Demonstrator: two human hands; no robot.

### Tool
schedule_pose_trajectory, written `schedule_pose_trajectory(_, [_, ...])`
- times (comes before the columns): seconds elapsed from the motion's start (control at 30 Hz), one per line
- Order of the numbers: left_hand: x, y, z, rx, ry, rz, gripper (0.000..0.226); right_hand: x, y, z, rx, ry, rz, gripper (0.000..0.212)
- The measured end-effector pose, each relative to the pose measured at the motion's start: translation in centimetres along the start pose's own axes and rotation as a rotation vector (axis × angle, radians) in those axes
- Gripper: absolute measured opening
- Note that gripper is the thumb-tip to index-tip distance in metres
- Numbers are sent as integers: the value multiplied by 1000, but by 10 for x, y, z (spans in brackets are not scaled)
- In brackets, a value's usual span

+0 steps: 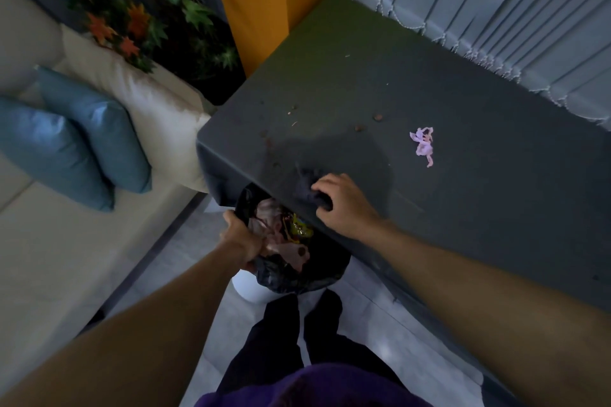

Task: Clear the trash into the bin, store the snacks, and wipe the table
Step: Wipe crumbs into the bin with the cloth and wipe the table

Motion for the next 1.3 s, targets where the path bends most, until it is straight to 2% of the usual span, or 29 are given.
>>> schedule_pose_trajectory(0.1, [-2,1,-2,21,-28,-17,74,17,9,38,-182,-6,192,19])
schedule_pose_trajectory(0.17, [-3,2,-2,20,-28,-17,80,25,16,57,-251,6,246,21])
schedule_pose_trajectory(0.27, [-6,3,1,6,-24,-14,81,37,20,61,-195,51,310,30])
schedule_pose_trajectory(0.37, [-9,2,3,7,-14,-9,77,36,19,55,-138,59,260,14])
schedule_pose_trajectory(0.43, [-9,1,5,0,-11,4,81,32,17,43,-63,74,228,20])
schedule_pose_trajectory(0.57, [-13,-1,6,7,-9,1,82,42,19,39,-92,87,309,20])
schedule_pose_trajectory(0.63, [-14,-4,5,14,-18,1,85,39,17,34,-58,-11,266,25])
schedule_pose_trajectory(0.73, [-18,-6,2,20,-26,7,86,11,7,10,98,-147,-44,27])
schedule_pose_trajectory(0.8, [-21,-11,-1,31,-39,5,88,-5,2,-6,208,-125,-185,27])
schedule_pose_trajectory(0.87, [-26,-15,-4,43,-47,-5,88,-2,-9,-10,228,-50,-113,23])
schedule_pose_trajectory(0.93, [-31,-21,-6,54,-44,-12,86,5,-20,-4,157,-47,-12,16])
schedule_pose_trajectory(1.0, [-35,-27,-8,51,-35,-11,88,-4,-32,-7,168,-69,-58,15])
schedule_pose_trajectory(1.17, [-50,-44,-12,37,-78,-18,87,-44,-88,-36,370,-66,-302,20])
schedule_pose_trajectory(1.23, [-54,-48,-15,47,-107,-9,86,-57,-116,-40,392,-50,-325,28])
schedule_pose_trajectory(1.3, [-57,-54,-17,65,-153,2,86,-61,-144,-38,411,-42,-266,38])
Point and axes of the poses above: each hand's wrist, its own y-axis away from the middle knuckle, its own x-axis out of the palm, z = x × y, the point moved 10 cm from there along -y, towards the middle knuckle, and after that the axes turned 12 degrees about y, right-handed, at the moved point
